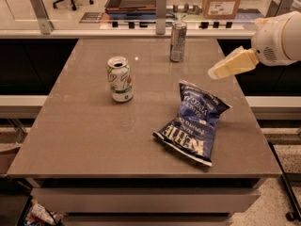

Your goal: Pick redbull can

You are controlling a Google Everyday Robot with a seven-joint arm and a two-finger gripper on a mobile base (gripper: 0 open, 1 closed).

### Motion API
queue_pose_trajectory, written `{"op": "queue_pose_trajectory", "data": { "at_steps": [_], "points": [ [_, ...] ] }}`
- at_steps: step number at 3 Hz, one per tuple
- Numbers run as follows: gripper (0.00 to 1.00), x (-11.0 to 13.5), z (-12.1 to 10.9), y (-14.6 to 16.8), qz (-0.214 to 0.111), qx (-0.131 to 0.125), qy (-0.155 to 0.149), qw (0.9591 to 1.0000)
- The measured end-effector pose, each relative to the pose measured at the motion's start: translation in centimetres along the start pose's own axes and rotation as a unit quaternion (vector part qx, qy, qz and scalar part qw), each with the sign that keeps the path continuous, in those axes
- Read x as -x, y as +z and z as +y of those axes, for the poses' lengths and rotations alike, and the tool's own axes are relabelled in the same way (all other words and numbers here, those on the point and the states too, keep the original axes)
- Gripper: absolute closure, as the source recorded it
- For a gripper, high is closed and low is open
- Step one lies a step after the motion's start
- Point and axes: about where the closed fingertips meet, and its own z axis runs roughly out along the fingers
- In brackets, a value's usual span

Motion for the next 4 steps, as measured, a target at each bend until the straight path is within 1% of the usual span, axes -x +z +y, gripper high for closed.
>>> {"op": "queue_pose_trajectory", "data": {
  "at_steps": [1, 2, 3, 4],
  "points": [
    [0.00, 0.0, 0.0, 0.0, 0.000, 0.000, 0.000, 1.0000],
    [0.00, 0.5, -1.6, 1.1, -0.021, -0.014, 0.021, 0.9995],
    [0.00, 2.3, -4.2, 4.6, -0.057, -0.026, 0.063, 0.9960],
    [0.00, 4.3, -5.6, 8.7, -0.092, -0.023, 0.102, 0.9903]
  ]
}}
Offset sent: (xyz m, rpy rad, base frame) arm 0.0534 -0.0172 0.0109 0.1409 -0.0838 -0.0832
